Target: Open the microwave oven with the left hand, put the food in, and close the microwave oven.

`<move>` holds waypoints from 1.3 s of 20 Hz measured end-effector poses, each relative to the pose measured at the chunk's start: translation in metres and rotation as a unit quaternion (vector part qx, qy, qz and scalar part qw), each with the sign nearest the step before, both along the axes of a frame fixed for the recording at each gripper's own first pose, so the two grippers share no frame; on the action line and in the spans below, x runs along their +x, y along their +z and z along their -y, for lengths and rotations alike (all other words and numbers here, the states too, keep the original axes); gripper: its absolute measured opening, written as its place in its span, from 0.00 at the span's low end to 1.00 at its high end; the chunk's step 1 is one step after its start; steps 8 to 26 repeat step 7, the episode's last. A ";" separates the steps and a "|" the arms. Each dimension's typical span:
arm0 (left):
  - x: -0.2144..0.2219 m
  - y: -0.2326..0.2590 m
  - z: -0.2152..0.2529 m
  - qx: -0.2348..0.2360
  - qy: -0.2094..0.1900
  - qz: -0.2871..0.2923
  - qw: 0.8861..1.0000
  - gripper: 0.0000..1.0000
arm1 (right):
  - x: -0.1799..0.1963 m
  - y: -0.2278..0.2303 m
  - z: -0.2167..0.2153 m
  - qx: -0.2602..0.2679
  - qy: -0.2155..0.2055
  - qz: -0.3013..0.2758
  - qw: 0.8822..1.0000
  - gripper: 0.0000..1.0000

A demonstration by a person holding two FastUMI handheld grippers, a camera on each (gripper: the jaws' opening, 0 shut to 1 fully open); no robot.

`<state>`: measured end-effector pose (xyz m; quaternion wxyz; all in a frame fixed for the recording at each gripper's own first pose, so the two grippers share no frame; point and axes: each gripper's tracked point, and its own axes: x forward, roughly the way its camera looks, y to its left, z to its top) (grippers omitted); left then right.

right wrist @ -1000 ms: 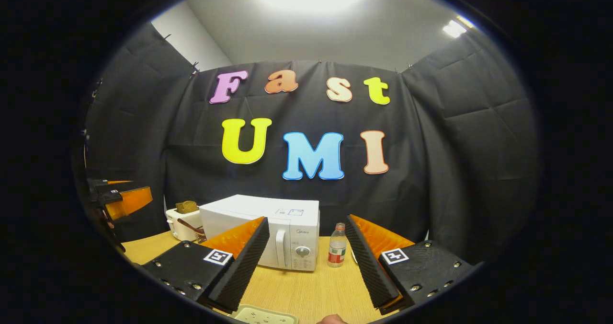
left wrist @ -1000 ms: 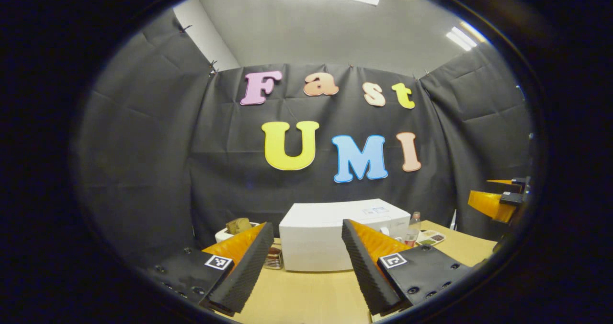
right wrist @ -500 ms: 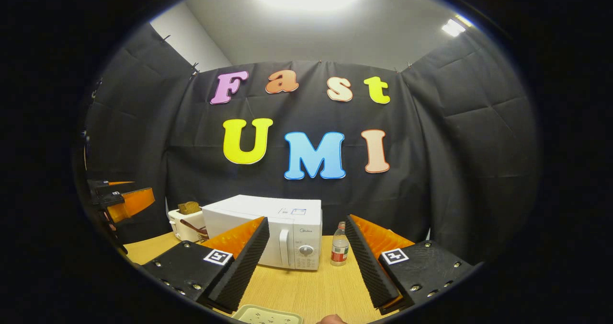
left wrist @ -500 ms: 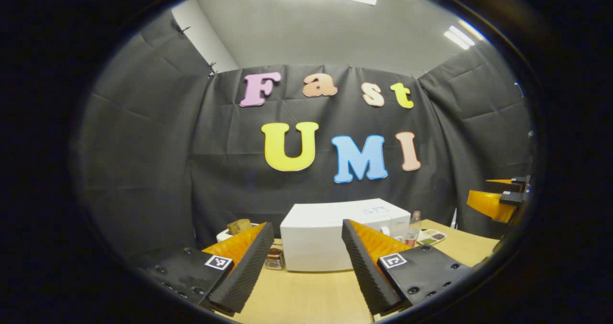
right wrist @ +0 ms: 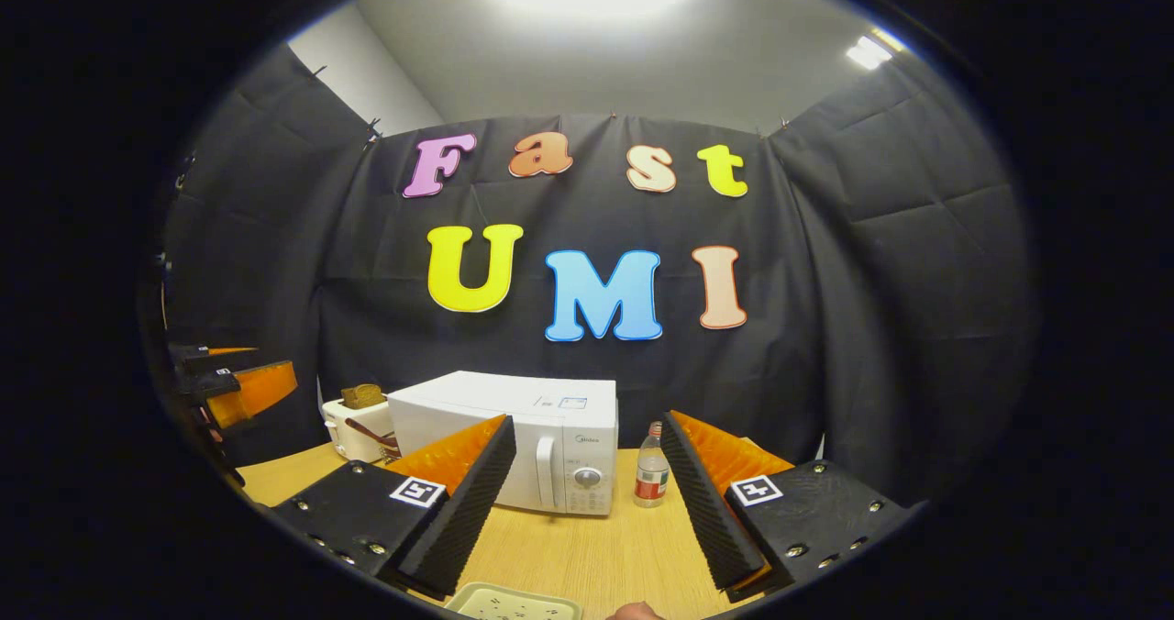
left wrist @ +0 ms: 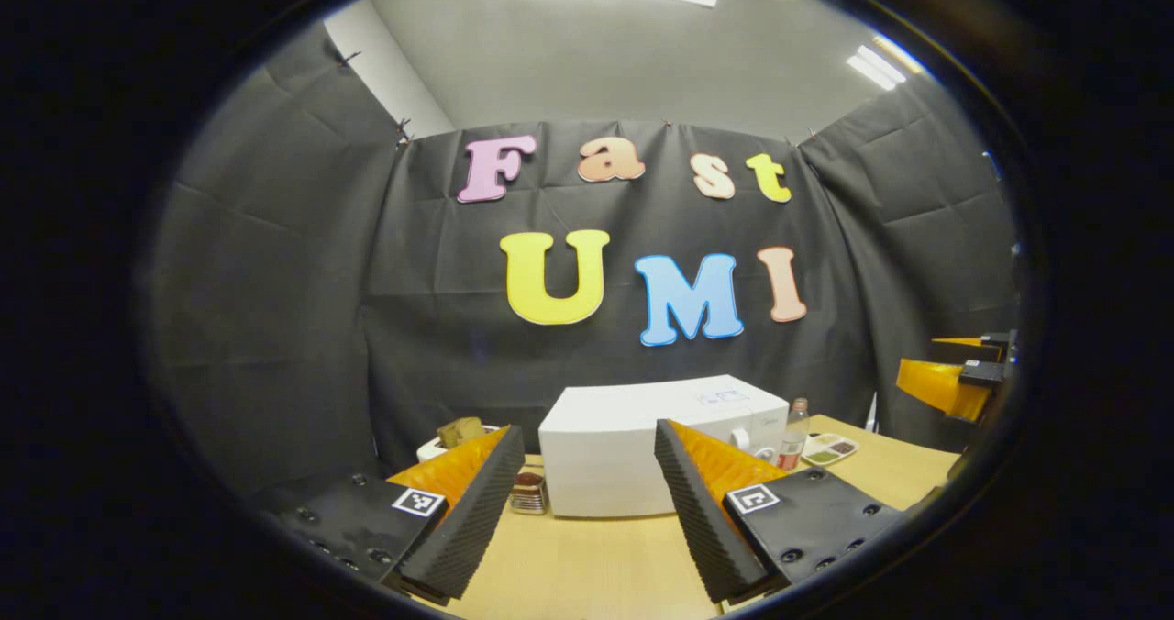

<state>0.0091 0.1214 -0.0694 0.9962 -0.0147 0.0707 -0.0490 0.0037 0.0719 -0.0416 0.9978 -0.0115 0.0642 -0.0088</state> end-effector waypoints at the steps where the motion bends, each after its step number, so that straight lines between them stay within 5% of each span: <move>1: 0.000 -0.001 0.002 0.000 -0.001 -0.001 1.000 0.96 | 0.000 -0.001 0.000 -0.001 0.000 0.000 1.000 0.97; 26: 0.002 0.002 0.005 0.001 -0.005 0.004 1.000 0.97 | -0.002 0.000 0.001 -0.001 0.000 0.003 1.000 0.97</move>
